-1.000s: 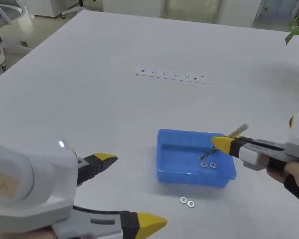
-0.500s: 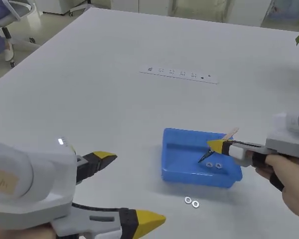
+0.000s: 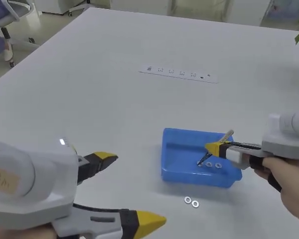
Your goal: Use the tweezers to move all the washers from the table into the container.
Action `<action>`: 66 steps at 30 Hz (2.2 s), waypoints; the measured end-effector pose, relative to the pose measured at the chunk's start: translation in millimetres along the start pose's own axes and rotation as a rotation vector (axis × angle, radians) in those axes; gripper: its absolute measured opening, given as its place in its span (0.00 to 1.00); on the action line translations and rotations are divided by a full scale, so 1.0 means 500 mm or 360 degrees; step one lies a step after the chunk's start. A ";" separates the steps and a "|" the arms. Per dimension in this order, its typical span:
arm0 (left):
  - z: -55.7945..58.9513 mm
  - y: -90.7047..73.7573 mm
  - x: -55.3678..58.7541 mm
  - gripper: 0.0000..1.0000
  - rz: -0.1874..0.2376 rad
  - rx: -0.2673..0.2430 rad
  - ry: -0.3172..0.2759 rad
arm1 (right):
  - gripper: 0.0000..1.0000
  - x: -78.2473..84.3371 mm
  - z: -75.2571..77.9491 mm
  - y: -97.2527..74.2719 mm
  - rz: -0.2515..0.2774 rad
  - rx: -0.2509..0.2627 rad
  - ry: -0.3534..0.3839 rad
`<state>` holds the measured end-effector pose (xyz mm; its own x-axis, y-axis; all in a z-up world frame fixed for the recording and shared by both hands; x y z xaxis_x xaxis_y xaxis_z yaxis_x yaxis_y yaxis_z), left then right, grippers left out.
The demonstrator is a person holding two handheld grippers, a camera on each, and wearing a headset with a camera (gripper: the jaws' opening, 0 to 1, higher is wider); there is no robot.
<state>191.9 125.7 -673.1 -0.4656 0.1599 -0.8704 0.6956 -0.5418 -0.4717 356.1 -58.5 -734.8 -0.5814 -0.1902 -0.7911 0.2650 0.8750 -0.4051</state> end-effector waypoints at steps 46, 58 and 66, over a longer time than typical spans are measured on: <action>0.013 0.000 0.000 0.88 -0.0016 0.0038 0.0034 | 0.03 0.095 -0.125 -0.025 -0.0288 -0.0219 -0.0303; 0.013 0.002 -0.002 0.87 -0.0018 0.0043 0.0042 | 0.03 0.107 -0.134 -0.020 -0.0364 -0.0229 -0.0367; 0.016 0.005 -0.002 0.87 -0.0021 0.0051 0.0045 | 0.04 0.117 -0.161 -0.017 -0.0426 -0.0261 -0.0618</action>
<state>189.5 117.5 -672.2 -0.4588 0.1905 -0.8679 0.6712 -0.5657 -0.4790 258.2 -41.1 -740.7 -0.2749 -0.5422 -0.7940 0.0027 0.8254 -0.5646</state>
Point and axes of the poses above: the centre of the closed fingertips' face, and the gripper's own axes: y roughly forward along the fingers, z roughly to its right, x roughly out of its underside, the point moved 6 cm from there along -y, roughly backward along the fingers, and after that the axes turned 8 degrees about -x, right-handed, at the moved point
